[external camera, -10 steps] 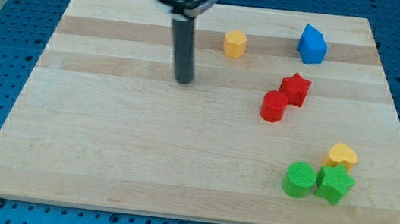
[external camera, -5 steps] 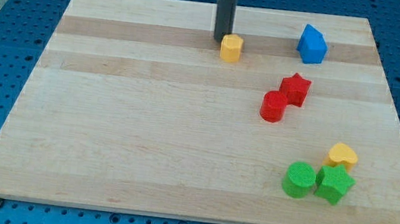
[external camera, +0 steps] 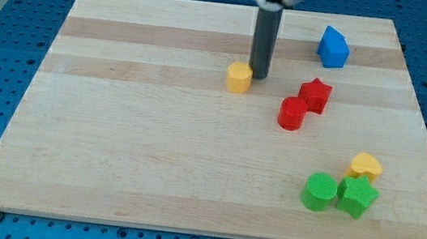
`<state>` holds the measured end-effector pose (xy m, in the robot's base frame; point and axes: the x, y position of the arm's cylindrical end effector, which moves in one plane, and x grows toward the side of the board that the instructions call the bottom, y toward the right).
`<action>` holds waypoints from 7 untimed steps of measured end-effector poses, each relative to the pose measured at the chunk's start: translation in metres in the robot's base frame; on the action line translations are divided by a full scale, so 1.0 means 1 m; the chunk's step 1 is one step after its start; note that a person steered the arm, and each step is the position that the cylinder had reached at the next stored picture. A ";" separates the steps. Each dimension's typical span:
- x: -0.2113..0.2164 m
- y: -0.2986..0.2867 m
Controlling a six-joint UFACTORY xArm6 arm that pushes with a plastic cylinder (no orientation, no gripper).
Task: Move the yellow hexagon closer to the red circle
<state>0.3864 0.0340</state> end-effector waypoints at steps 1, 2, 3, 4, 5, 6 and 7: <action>0.016 -0.010; -0.013 -0.010; -0.004 -0.049; 0.056 -0.091; 0.087 -0.093; 0.087 -0.120; 0.120 -0.138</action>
<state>0.5060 -0.1037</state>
